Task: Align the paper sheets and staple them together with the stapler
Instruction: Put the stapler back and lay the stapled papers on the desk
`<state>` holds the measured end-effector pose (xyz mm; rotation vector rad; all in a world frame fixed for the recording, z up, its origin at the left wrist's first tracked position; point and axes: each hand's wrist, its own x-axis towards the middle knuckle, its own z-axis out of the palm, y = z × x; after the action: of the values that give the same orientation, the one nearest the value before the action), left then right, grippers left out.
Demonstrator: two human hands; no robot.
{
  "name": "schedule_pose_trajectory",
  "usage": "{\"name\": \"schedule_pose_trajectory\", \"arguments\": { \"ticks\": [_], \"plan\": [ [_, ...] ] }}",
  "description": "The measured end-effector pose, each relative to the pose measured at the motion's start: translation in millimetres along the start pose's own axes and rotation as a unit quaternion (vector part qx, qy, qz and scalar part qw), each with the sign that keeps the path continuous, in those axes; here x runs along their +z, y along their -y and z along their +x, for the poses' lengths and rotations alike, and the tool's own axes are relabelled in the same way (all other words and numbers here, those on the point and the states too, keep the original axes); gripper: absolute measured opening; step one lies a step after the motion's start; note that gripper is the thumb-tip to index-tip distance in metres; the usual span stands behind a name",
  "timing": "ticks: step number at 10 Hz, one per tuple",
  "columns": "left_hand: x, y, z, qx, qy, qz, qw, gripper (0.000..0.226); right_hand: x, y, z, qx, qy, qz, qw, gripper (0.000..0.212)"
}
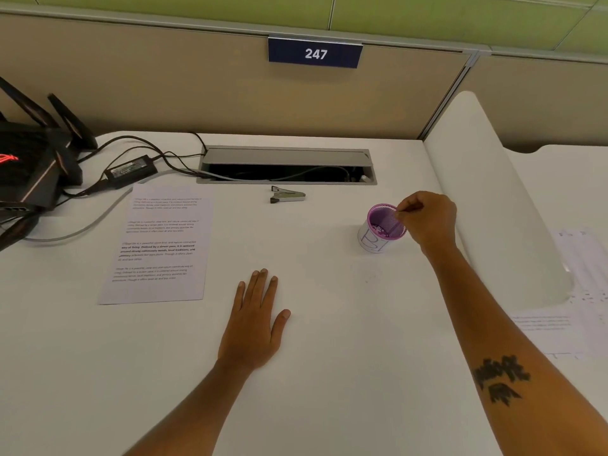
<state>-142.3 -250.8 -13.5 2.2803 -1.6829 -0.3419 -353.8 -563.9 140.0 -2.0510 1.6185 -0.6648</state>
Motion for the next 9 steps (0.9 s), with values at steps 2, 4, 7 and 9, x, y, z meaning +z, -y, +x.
{"name": "schedule_pose_trajectory", "arguments": {
  "ticks": [2,4,7,9],
  "plan": [
    [1.0,0.9,0.8,0.000,0.001,-0.003,1.000,0.071,-2.5,1.4,-11.7,-0.001,0.007,0.016,1.000,0.010],
    [1.6,0.4,0.1,-0.001,-0.002,-0.006,1.000,0.072,8.5,-17.6,-72.6,0.076,-0.034,0.155,0.984,0.010],
    [0.7,0.4,0.5,-0.002,-0.001,-0.001,1.000,0.072,66.5,-95.4,-137.2,-0.025,0.101,-0.219,0.970,0.053],
    [0.9,0.0,1.0,-0.003,-0.003,-0.003,1.000,0.072,79.1,-97.8,-158.4,-0.076,0.163,-0.268,0.947,0.069]
  ]
}}
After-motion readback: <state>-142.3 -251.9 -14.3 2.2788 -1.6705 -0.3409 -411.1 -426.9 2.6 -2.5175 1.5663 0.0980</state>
